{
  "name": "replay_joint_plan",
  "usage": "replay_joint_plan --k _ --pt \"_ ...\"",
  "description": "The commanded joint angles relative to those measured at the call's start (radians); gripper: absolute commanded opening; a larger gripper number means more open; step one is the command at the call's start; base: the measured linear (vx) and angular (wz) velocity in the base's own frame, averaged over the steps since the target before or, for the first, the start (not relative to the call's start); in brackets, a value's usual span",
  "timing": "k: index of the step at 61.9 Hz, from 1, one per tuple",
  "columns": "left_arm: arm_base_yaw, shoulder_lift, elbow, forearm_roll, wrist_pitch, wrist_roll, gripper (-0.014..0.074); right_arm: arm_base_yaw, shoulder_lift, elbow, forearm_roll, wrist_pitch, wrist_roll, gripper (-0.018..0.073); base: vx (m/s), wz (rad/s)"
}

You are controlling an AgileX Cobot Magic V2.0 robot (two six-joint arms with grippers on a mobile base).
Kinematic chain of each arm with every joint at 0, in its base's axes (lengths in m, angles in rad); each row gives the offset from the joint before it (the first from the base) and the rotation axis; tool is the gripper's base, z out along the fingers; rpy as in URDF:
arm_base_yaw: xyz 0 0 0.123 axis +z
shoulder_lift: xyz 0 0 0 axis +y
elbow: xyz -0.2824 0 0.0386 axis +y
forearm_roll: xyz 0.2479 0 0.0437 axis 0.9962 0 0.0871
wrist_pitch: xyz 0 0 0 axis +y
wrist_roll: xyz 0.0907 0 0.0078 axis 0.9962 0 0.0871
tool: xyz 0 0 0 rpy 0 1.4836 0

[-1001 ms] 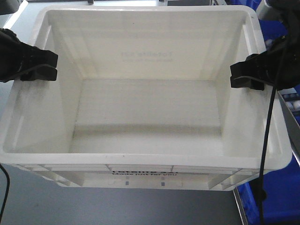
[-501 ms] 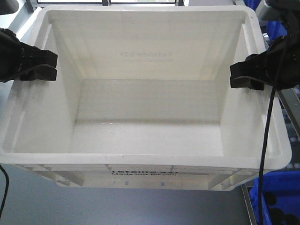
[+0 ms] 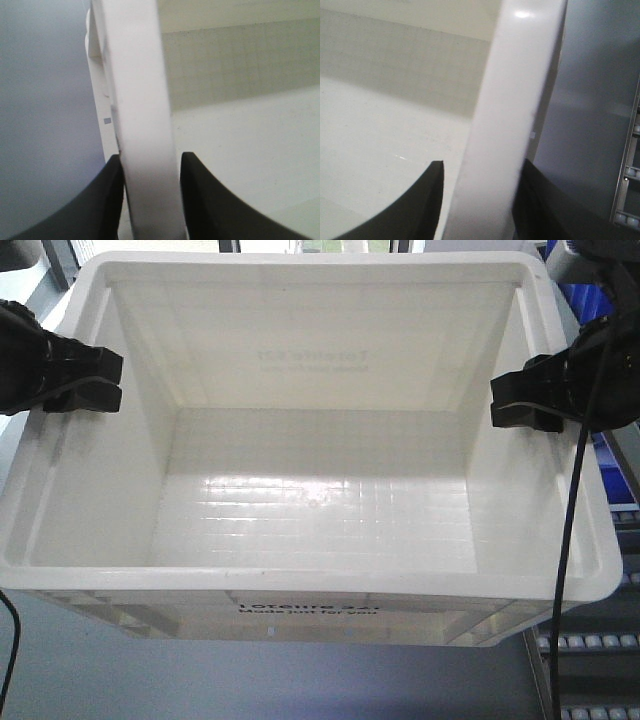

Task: Move bin from left to right shelf
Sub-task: 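Keep holding the tote while the base turns toward the other shelf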

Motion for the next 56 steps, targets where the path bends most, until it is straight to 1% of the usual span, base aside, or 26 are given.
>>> replay_joint_plan --k 1,56 --pt "-0.006 -0.053 -0.040 -0.057 -0.067 0.052 -0.0004 -0.006 -0.031 -0.034 -0.019 -0.088 -0.015 -0.0004 0.48 -0.01" --pt "-0.006 -0.053 -0.040 -0.057 -0.067 0.052 -0.0004 -0.006 -0.031 -0.034 -0.019 -0.092 -0.015 -0.0004 0.47 0.01"
